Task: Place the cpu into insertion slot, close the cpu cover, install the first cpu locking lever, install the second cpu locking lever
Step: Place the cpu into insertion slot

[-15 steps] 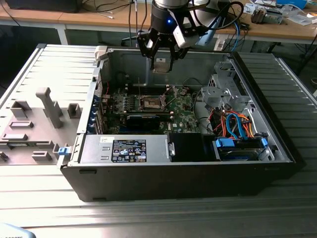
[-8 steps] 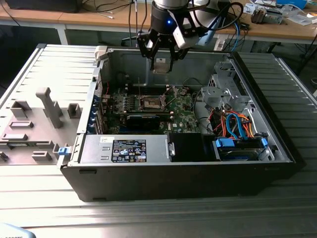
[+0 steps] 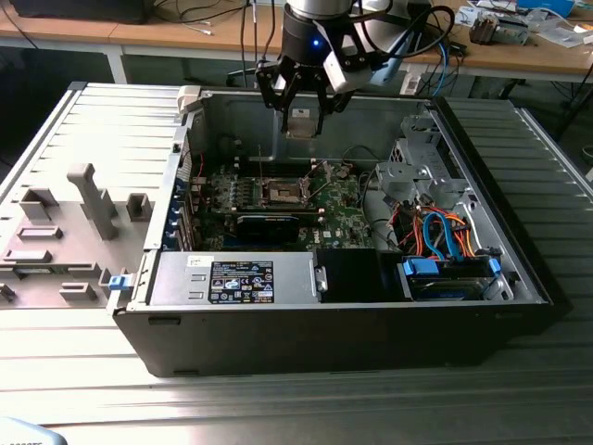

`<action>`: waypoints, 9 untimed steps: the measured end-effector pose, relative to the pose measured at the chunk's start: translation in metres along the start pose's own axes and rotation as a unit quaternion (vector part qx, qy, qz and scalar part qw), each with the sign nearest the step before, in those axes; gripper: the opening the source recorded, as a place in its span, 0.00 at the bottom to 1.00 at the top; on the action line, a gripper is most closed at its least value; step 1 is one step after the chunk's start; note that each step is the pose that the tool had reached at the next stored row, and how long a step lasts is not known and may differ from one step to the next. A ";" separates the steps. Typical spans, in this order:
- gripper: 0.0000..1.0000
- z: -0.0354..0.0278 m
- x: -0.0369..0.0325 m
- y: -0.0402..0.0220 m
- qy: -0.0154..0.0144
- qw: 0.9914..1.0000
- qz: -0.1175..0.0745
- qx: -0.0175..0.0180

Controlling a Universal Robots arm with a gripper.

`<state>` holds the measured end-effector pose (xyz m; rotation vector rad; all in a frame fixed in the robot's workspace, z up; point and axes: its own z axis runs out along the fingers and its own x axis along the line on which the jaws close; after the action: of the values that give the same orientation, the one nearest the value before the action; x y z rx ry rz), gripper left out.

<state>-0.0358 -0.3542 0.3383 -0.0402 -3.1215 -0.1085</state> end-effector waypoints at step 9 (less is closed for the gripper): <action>0.54 0.0017 0.0000 -0.0001 0.000 1.000 0.000 0.000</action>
<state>-0.0359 -0.3542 0.3366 -0.0403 -3.1215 -0.1084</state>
